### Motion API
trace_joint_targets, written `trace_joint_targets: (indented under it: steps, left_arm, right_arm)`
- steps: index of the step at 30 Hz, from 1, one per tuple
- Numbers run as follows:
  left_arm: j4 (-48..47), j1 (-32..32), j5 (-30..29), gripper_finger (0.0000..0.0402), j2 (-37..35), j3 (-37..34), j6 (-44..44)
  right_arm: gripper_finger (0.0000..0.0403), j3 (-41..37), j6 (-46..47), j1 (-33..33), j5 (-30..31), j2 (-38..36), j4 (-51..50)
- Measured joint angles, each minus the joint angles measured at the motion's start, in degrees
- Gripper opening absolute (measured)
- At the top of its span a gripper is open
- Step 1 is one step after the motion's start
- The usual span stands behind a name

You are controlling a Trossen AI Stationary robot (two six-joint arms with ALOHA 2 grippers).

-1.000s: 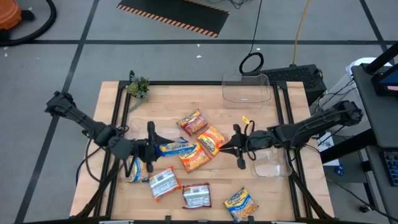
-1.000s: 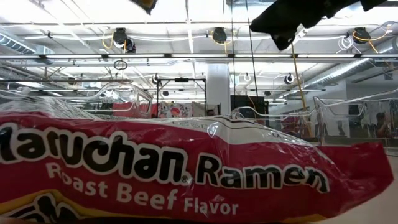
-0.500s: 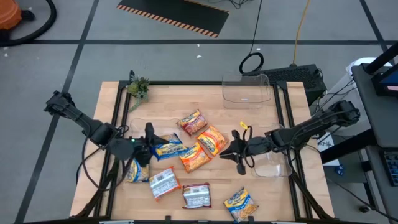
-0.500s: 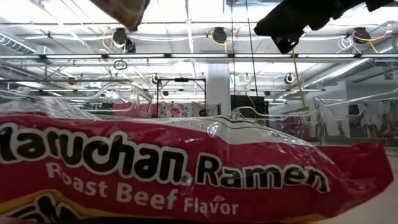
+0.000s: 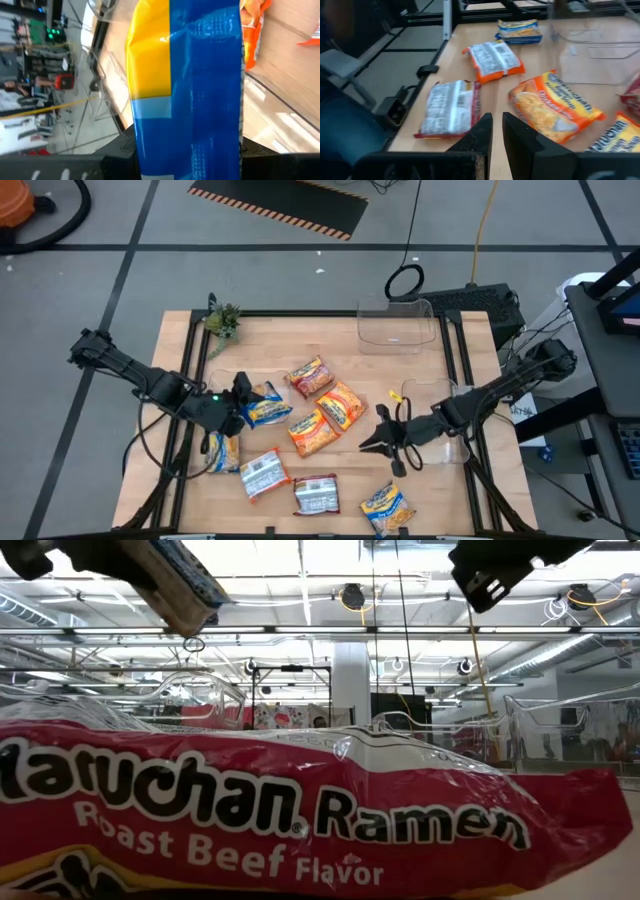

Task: Sort Maruchan noodles
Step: Put the top right blue noodle pack into the bottom left transparent bin

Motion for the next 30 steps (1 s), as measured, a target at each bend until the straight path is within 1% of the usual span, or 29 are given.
trace_joint_targets:
  steps: [4, 7, 11, 14, 20, 23, 25, 28, 30]
  left_arm:
    - [-1.39, 0.59, 1.64, 0.0142, -1.83, 0.00, 0.54]
    - [-4.82, 1.54, 1.44, 0.0142, -2.76, 0.00, -1.84]
    - [-8.53, 3.54, 0.64, 0.0142, -2.80, 0.00, -10.56]
    - [-9.03, 4.20, 0.41, 0.0143, -2.66, 0.00, -17.21]
    - [-9.01, 3.91, 0.58, 0.0143, -2.01, -0.02, -26.21]
    - [-9.27, 4.30, -0.68, 0.0143, -0.32, -0.84, -31.28]
    - [-10.05, 4.33, -0.76, 0.0143, 0.85, -1.20, -33.37]
    - [-8.76, 4.20, -3.28, 0.0143, 2.59, -1.09, -35.58]
    - [-8.45, 4.38, -3.93, 0.0143, 3.85, -1.11, -36.89]
  right_arm:
    - [0.0036, 0.00, 0.01, 2.19, 2.78, 0.00, 0.17]
    - [0.0036, 0.00, -0.23, 2.63, 2.94, 0.00, 0.25]
    - [0.0036, 0.00, -2.43, 2.53, 3.01, 0.00, 0.26]
    - [0.0036, 0.00, -5.14, 1.85, 2.98, 0.00, 0.49]
    - [0.0036, -0.02, -10.73, -0.96, 3.00, 0.00, 0.56]
    - [0.0036, -0.03, -11.74, -2.97, 3.02, 0.00, 1.11]
    - [0.0036, -0.04, -11.65, -4.28, 3.01, 0.00, 1.87]
    - [0.0036, -0.04, -11.23, -5.95, 2.83, 0.00, 2.51]
    - [0.0036, -0.04, -11.16, -6.59, 2.81, -0.02, 3.11]
